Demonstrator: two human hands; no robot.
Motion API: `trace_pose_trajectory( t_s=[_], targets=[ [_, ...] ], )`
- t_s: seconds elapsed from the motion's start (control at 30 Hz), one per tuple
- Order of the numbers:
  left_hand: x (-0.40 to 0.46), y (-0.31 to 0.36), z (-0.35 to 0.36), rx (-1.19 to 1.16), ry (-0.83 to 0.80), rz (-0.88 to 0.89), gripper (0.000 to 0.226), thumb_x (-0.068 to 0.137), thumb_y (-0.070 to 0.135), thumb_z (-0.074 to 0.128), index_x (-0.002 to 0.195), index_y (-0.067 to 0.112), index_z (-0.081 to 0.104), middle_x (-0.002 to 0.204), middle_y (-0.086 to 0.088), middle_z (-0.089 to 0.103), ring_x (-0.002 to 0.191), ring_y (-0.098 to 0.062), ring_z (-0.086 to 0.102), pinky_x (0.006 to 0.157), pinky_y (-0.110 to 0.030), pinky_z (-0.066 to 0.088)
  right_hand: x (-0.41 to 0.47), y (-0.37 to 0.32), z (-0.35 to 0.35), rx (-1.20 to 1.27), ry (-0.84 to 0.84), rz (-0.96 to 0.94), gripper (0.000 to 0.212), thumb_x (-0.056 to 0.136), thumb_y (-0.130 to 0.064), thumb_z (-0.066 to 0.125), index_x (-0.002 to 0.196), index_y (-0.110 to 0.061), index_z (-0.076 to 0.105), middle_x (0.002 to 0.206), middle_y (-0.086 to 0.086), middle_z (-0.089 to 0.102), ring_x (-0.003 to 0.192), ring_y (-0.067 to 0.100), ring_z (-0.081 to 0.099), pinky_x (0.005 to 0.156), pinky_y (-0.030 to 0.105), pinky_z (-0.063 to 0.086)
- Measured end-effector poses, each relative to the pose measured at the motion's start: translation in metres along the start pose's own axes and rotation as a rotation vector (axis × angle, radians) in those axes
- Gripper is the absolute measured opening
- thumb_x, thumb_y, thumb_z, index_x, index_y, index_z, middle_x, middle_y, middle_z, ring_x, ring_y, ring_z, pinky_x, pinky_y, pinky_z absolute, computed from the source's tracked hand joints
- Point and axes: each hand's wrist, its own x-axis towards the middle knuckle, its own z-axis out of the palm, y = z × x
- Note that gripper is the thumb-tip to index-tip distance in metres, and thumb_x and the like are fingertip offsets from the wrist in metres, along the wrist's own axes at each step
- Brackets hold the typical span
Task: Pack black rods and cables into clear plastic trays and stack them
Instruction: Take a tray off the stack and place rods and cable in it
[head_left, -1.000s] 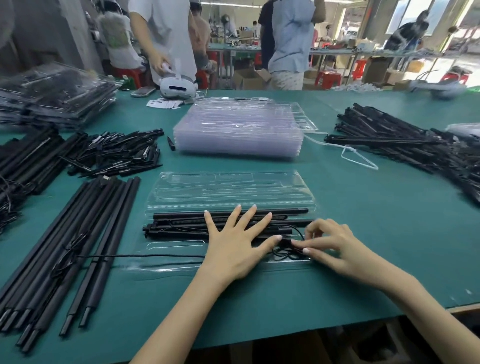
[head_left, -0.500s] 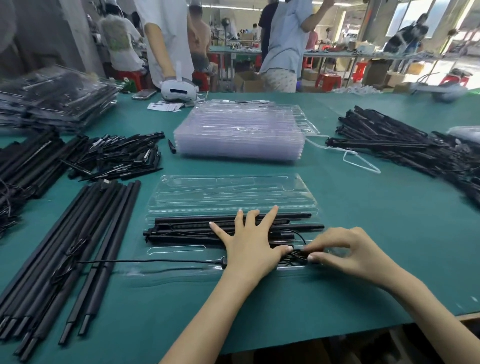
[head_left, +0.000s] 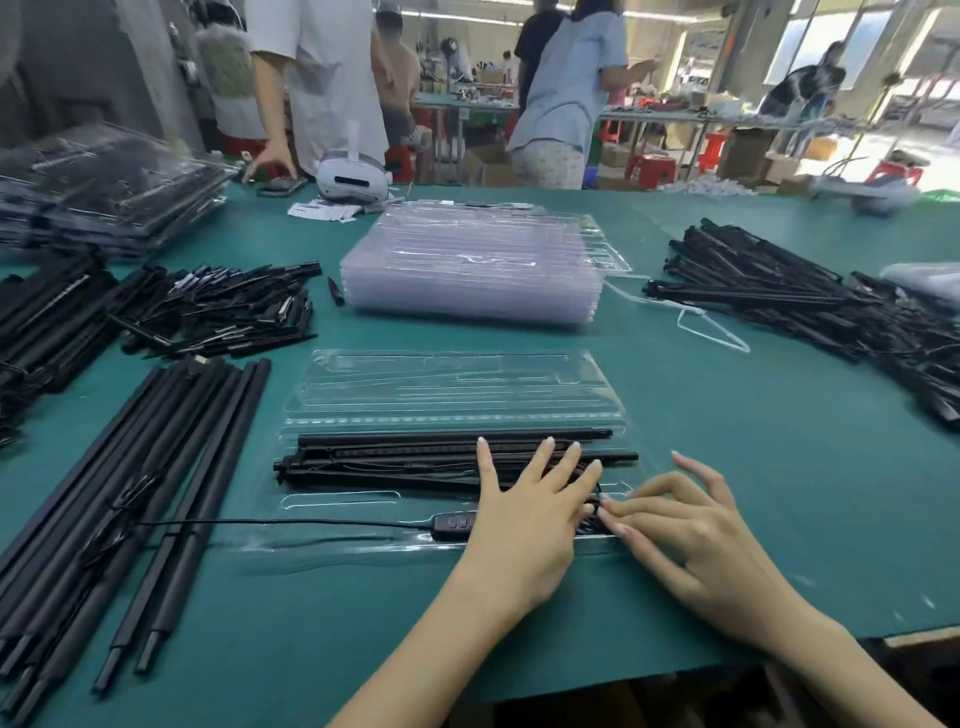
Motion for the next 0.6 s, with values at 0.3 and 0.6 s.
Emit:
trace_pose_trajectory(
  t_s=[0.3, 0.6],
  targets=[
    [-0.011, 0.002, 0.002, -0.007, -0.043, 0.020, 0.065, 0.092, 0.066, 0.026, 0.149, 0.044, 0.002, 0.159, 0.008, -0.016, 0.145, -0.013, -0.018, 0.105, -0.062, -0.025, -0.009, -0.003, 0.011, 0.183, 0.036, 0.047, 0.053, 0.098, -0.047, 0.036, 0.103, -0.010, 0.074, 0.112, -0.004, 0.069, 0.106, 0.005, 0.063, 0.104, 0.029, 0.041],
    [-0.013, -0.001, 0.002, -0.029, -0.021, 0.033, 0.063, 0.100, 0.051, 0.023, 0.153, 0.029, -0.002, 0.160, 0.004, -0.013, 0.146, -0.012, -0.016, 0.110, -0.054, -0.022, 0.009, -0.010, 0.007, -0.027, 0.038, -0.122, 0.052, 0.100, -0.041, 0.033, 0.099, -0.012, 0.076, 0.101, -0.002, 0.073, 0.101, 0.012, 0.067, 0.093, 0.031, 0.044]
  ],
)
